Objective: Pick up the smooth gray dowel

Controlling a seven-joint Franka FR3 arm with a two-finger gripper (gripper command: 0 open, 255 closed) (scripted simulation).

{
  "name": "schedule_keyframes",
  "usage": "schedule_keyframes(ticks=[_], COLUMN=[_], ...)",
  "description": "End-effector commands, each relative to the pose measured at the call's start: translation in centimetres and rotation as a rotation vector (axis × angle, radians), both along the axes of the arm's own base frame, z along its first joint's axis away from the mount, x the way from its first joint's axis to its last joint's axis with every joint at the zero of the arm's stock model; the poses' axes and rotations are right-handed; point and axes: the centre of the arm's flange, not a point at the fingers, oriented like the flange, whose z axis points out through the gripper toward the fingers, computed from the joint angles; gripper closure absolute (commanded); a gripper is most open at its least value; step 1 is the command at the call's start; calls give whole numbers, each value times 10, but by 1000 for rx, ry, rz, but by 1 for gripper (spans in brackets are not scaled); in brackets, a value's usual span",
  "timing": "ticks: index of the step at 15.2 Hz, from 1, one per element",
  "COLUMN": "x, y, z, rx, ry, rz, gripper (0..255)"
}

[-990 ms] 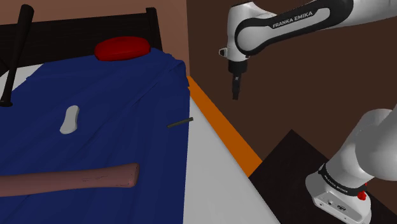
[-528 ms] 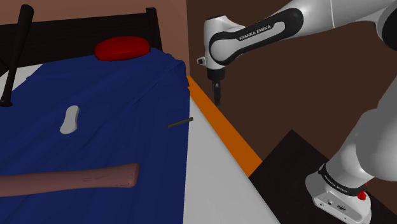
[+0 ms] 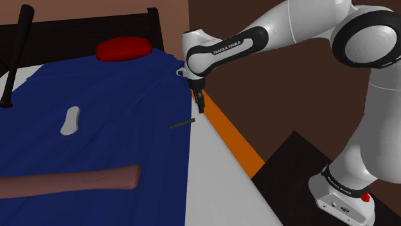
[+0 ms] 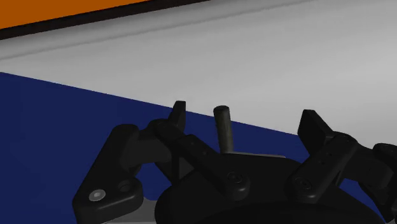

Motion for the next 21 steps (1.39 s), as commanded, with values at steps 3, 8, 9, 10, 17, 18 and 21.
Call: schedule_keyframes(ticks=[3,8,9,10,17,18,21], x=[23,39,39,39,39,39,39], y=[45,84,84,84,85,85,84], z=[-24,-46,-52,-57,-81,-81,-82], rx=[20,37,37,37,37,37,37], ry=[2,5,5,5,5,5,5], rz=[117,218,218,218,218,218,218], gripper=[0,0,0,0,255,255,255])
